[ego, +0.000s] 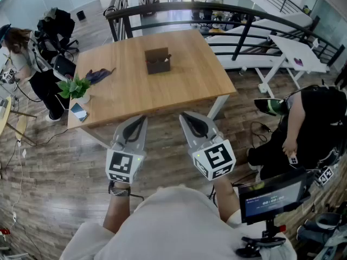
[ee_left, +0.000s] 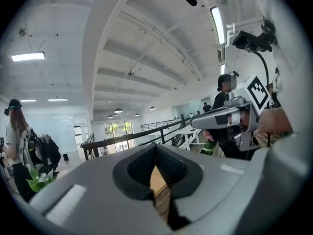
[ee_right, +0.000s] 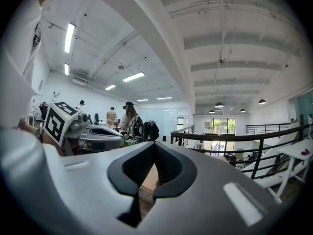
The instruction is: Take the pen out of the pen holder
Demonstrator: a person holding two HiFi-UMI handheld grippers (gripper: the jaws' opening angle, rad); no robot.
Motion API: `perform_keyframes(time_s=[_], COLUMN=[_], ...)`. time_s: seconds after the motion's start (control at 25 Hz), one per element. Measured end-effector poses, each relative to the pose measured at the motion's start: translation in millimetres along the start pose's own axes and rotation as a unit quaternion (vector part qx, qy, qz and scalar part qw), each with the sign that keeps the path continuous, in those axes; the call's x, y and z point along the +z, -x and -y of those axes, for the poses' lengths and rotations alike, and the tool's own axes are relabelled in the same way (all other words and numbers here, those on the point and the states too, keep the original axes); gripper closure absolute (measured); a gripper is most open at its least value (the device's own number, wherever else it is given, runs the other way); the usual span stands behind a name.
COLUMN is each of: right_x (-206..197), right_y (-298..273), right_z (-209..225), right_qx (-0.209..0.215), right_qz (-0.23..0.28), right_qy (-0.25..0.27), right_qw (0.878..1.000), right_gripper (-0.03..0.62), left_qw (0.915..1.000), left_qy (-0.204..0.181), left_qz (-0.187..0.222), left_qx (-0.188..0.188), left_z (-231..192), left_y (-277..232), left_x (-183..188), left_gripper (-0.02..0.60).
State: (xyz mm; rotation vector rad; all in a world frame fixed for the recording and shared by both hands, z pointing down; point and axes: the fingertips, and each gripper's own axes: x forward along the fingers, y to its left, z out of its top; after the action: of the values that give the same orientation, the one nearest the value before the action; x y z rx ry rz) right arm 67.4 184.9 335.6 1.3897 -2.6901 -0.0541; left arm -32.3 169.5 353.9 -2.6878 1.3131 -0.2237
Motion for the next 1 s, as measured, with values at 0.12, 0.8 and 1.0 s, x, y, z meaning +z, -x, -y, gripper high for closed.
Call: perform_keyframes(time_s=[0.12, 0.8, 1.0], right_x=[0.6, 10.6, 6.3], right_y=[0.8, 17.4, 25.7], right_z=[1.6, 20.6, 27.6], right_qx=[0.011, 0.052, 0.068], right_qz=[0.006, 0.057, 0.068], right_qy=[0.001, -0.004, -0.01], right_qw=[1.0, 0.997, 0.995], right_gripper=[0.594, 0.592, 0.592], left_qw=[1.0, 0.9999, 0.9998], left_qy=[0.001, 0.008, 0.008], left_qz=[0.002, -0.004, -0.01], left_qx=[-0.003, 0.005, 0.018], left_z=[4.6, 29.3, 39.0], left_y=[-5.0, -25.2, -27.3], left_x=[-1.3, 1.7, 1.0], left_gripper=[0.583, 0.582, 0.582])
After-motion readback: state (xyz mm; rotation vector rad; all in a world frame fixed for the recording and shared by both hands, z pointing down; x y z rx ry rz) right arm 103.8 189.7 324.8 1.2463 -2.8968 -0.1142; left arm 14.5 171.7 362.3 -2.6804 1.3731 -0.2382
